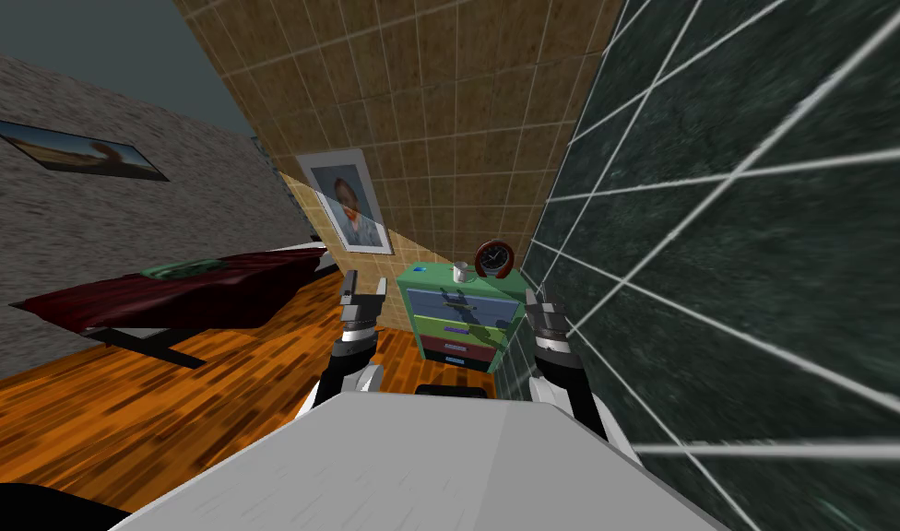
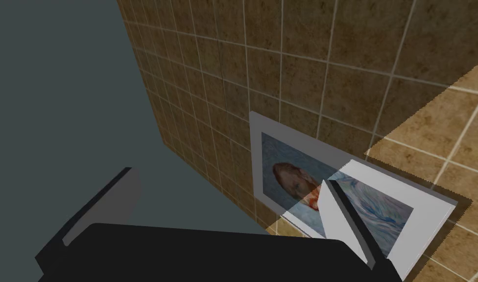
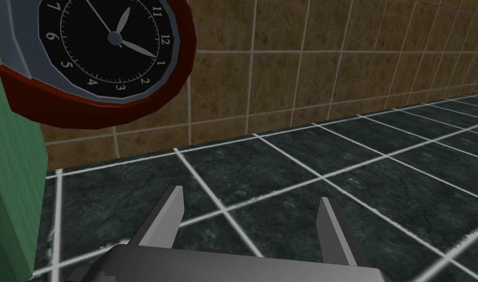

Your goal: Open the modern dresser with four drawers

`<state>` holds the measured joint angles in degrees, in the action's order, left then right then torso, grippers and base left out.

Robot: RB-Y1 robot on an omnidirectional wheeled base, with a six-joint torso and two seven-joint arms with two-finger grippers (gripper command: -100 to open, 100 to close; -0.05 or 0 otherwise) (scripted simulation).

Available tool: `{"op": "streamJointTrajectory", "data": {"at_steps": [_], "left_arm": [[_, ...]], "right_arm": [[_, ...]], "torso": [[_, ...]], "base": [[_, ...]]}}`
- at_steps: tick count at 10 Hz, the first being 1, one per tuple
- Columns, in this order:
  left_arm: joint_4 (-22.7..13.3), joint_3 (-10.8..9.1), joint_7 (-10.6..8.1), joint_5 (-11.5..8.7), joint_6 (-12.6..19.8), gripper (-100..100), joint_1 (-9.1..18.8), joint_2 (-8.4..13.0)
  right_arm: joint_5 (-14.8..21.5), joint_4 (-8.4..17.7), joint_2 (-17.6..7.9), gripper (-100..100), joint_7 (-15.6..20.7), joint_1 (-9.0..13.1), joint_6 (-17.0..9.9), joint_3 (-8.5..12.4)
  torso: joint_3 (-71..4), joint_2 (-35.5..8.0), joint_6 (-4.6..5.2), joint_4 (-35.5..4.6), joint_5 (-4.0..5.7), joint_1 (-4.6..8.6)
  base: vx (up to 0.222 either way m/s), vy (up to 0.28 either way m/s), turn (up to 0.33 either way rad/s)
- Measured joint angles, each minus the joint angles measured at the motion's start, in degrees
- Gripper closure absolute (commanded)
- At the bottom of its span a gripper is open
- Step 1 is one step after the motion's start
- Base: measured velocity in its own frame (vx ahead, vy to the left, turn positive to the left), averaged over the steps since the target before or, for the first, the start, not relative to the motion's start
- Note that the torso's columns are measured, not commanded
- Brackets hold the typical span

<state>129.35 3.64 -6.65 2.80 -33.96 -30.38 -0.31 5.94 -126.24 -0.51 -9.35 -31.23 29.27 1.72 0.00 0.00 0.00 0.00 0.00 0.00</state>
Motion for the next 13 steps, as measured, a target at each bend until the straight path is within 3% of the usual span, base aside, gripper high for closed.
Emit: {"op": "streamJointTrajectory", "data": {"at_steps": [2,9,10,13], "left_arm": [[0.0,0.0,0.0,0.0,0.0,0,0.0,0.0],[0.0,0.0,0.0,0.0,0.0,0,0.0,0.0],[0.0,0.0,0.0,0.0,0.0,0,0.0,0.0],[0.0,0.0,0.0,0.0,0.0,0,0.0,0.0]], "right_arm": [[0.0,0.0,0.0,0,0.0,0.0,0.0,0.0],[0.0,0.0,0.0,0,0.0,0.0,0.0,0.0],[0.0,0.0,0.0,-100,0.0,0.0,0.0,0.0],[2.3,1.6,-2.9,-100,0.8,0.7,-1.5,-1.0]], "torso": [[-12.0,-6.0,0.0,-6.0,0.0,0.0],[-70.7,-35.4,0.0,-35.4,0.0,0.0],[-79.2,-39.6,0.0,-39.6,0.0,0.0],[-84.5,-42.2,-0.01,-42.2,-0.02,-0.07]], "base": [[0.0,0.0,0.0],[0.0,0.0,0.0],[0.007,0.007,0.005],[0.004,0.027,0.008]]}}
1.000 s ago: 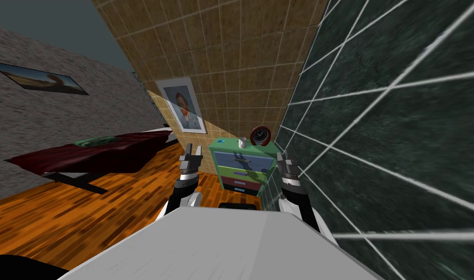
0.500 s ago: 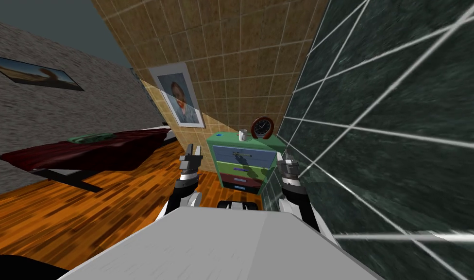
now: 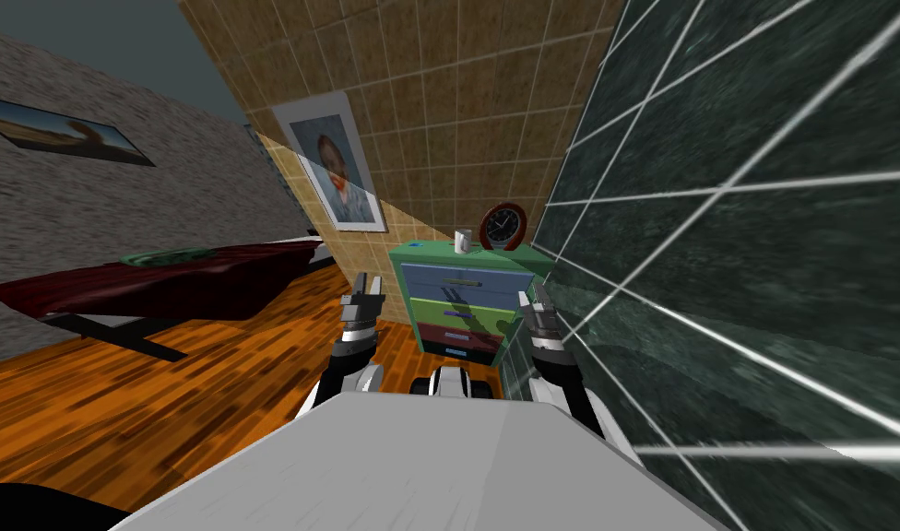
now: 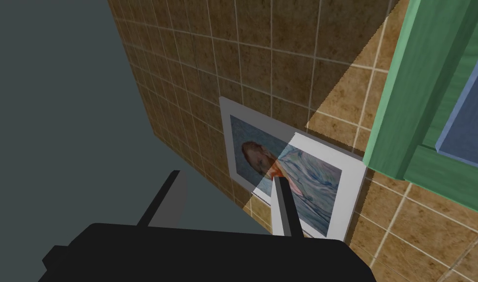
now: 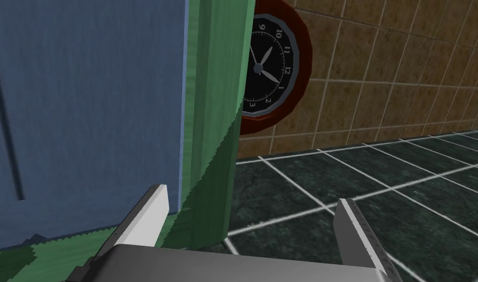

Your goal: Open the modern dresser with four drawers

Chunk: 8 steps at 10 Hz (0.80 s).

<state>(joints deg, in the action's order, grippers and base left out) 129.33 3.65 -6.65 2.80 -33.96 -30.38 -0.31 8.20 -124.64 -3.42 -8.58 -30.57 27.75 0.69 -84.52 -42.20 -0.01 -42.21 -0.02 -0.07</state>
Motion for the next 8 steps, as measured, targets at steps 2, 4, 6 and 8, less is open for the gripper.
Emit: {"op": "streamJointTrajectory", "data": {"at_steps": [2,4,6,8], "left_arm": [[0.0,0.0,0.0,0.0,0.0,0,0.0,0.0],[0.0,0.0,0.0,0.0,0.0,0,0.0,0.0],[0.0,0.0,0.0,0.0,0.0,0,0.0,0.0],[0.0,0.0,0.0,0.0,0.0,0,0.0,0.0]], "right_arm": [[2.6,1.1,-2.3,-100,0.6,1.0,-3.0,-0.8],[6.0,3.3,-3.9,-100,1.7,1.5,-5.9,-2.2],[8.8,4.6,-4.6,-100,2.5,2.0,-8.0,-3.3],[12.2,7.1,-4.7,-100,3.9,3.1,-10.5,-4.8]], "torso": [[0.0,-0.1,0.0,-0.1,0.0,0.01],[-0.1,-0.1,0.0,-0.1,0.02,0.05],[0.0,-0.1,0.01,-0.1,0.03,0.1],[-0.1,-0.1,0.01,-0.1,0.02,0.07]], "base": [[0.008,0.05,0.012],[0.01,0.048,0.01],[0.004,0.041,0.014],[0.012,0.043,0.01]]}}
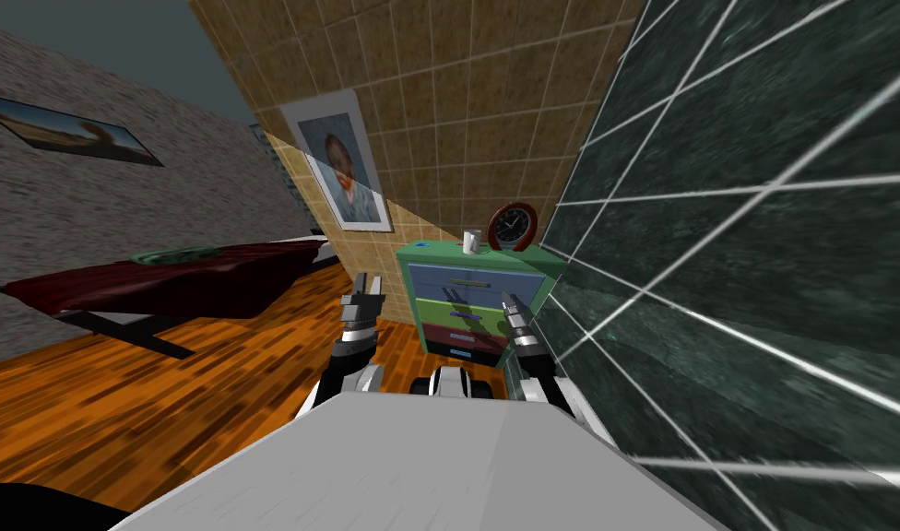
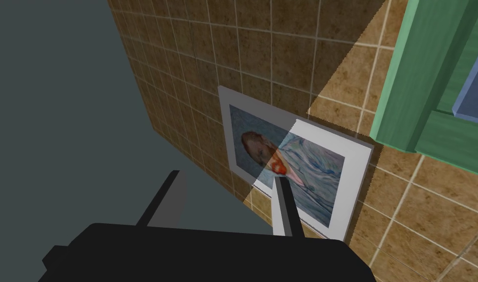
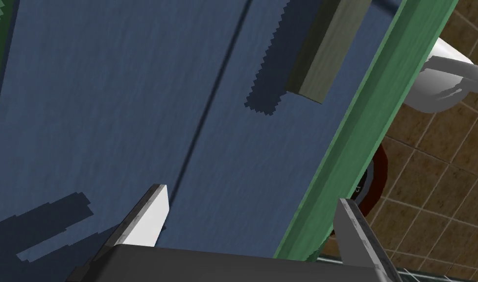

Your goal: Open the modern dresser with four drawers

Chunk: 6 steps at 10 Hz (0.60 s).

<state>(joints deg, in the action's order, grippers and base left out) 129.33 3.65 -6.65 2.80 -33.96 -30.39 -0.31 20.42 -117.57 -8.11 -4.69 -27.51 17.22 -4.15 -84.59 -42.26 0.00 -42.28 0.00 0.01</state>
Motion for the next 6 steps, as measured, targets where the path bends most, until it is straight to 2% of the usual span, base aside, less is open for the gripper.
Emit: {"op": "streamJointTrajectory", "data": {"at_steps": [3,5,6], "left_arm": [[0.0,0.0,0.0,0.0,0.0,0,0.0,0.0],[0.0,0.0,0.0,0.0,0.0,0,0.0,0.0],[0.0,0.0,0.0,0.0,0.0,0,0.0,0.0]], "right_arm": [[4.6,2.6,-1.1,-100,1.1,1.8,-4.5,-1.6],[7.6,4.7,-0.9,-100,2.3,1.8,-5.9,-2.7],[9.0,4.9,-1.2,-100,2.6,2.0,-7.2,-3.3]], "torso": [[0.0,0.0,-0.01,0.0,0.01,-0.01],[0.0,0.0,-0.01,0.0,0.0,-0.03],[0.0,0.0,0.0,0.0,0.0,-0.01]], "base": [[0.008,0.04,0.01],[0.006,0.045,0.01],[0.01,0.046,0.017]]}}
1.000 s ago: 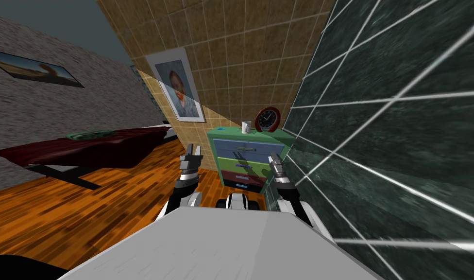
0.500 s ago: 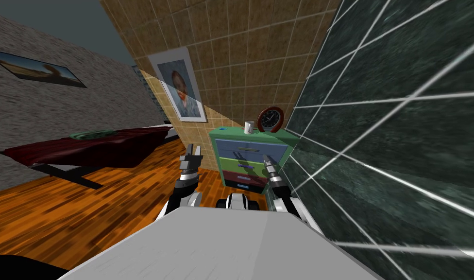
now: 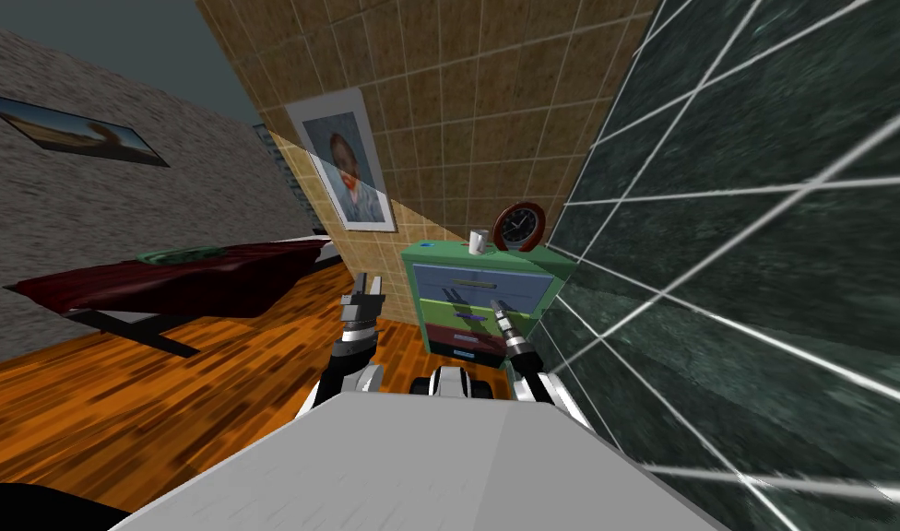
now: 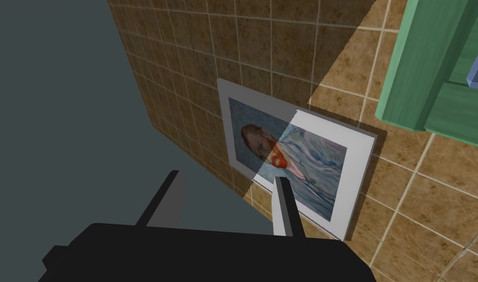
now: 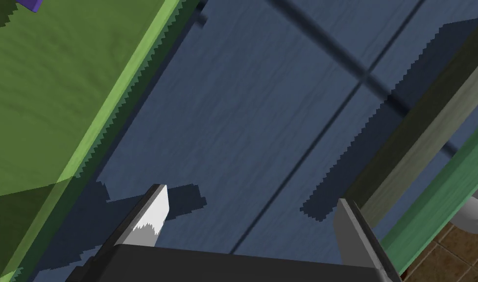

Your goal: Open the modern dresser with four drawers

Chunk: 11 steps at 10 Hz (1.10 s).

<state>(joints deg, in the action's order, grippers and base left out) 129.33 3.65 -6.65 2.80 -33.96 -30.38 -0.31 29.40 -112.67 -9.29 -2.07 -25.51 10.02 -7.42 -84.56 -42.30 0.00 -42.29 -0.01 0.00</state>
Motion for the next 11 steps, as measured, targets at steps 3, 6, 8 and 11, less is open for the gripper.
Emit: {"op": "streamJointTrajectory", "data": {"at_steps": [3,6,8,11], "left_arm": [[0.0,0.0,0.0,0.0,0.0,0,0.0,0.0],[0.0,0.0,0.0,0.0,0.0,0,0.0,0.0],[0.0,0.0,0.0,0.0,0.0,0,0.0,0.0],[0.0,0.0,0.0,0.0,0.0,0,0.0,0.0]], "right_arm": [[5.1,2.9,-0.2,-100,1.7,1.3,-4.3,-2.3],[9.7,5.1,-1.2,-100,2.9,2.2,-8.3,-4.0],[12.9,7.0,-1.6,-100,3.9,3.3,-11.8,-5.6],[17.3,9.4,-1.5,-100,5.3,3.8,-15.0,-7.0]], "torso": [[0.0,0.0,-0.01,0.0,0.0,-0.03],[0.0,0.0,0.0,0.0,0.0,0.0],[0.0,0.0,0.0,0.0,0.0,0.01],[0.0,0.0,0.0,0.0,0.03,0.1]], "base": [[0.009,0.045,0.011],[0.011,0.048,0.013],[0.008,0.051,0.013],[0.009,0.032,0.008]]}}
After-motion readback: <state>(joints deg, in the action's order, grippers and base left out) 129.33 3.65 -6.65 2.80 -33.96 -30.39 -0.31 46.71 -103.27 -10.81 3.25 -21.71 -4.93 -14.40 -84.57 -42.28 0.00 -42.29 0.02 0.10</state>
